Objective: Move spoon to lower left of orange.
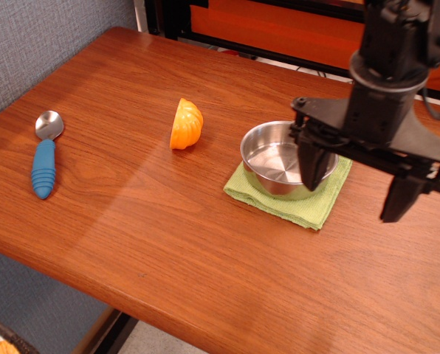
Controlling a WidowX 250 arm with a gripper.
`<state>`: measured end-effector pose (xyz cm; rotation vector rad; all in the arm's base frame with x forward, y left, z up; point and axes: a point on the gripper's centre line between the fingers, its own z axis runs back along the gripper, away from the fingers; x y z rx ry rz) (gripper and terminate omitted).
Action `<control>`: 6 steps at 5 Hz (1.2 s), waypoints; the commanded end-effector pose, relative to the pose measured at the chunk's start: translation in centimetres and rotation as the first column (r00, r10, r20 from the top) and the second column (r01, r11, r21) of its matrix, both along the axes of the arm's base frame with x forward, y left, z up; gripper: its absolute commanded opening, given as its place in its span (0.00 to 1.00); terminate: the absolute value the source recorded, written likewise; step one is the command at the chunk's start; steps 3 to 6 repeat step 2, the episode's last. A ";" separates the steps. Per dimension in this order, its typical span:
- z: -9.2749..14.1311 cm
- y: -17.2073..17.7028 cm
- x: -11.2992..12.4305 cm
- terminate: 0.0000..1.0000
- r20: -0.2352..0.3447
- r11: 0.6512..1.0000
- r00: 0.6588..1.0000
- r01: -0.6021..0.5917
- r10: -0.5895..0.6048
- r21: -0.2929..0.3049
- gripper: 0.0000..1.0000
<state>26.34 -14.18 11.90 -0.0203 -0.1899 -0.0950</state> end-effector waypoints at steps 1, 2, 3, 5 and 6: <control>5.1 -0.3 -3.3 0.00 0.054 0.997 0.995 0.083 -0.083 -0.002 1.00; 6.4 0.4 -4.1 1.00 0.068 0.997 0.995 0.075 -0.077 0.025 1.00; 6.4 0.4 -4.1 1.00 0.068 0.997 0.995 0.075 -0.077 0.025 1.00; 6.4 0.4 -4.1 1.00 0.068 0.997 0.995 0.075 -0.077 0.025 1.00; 6.4 0.4 -4.1 1.00 0.068 0.997 0.995 0.075 -0.077 0.025 1.00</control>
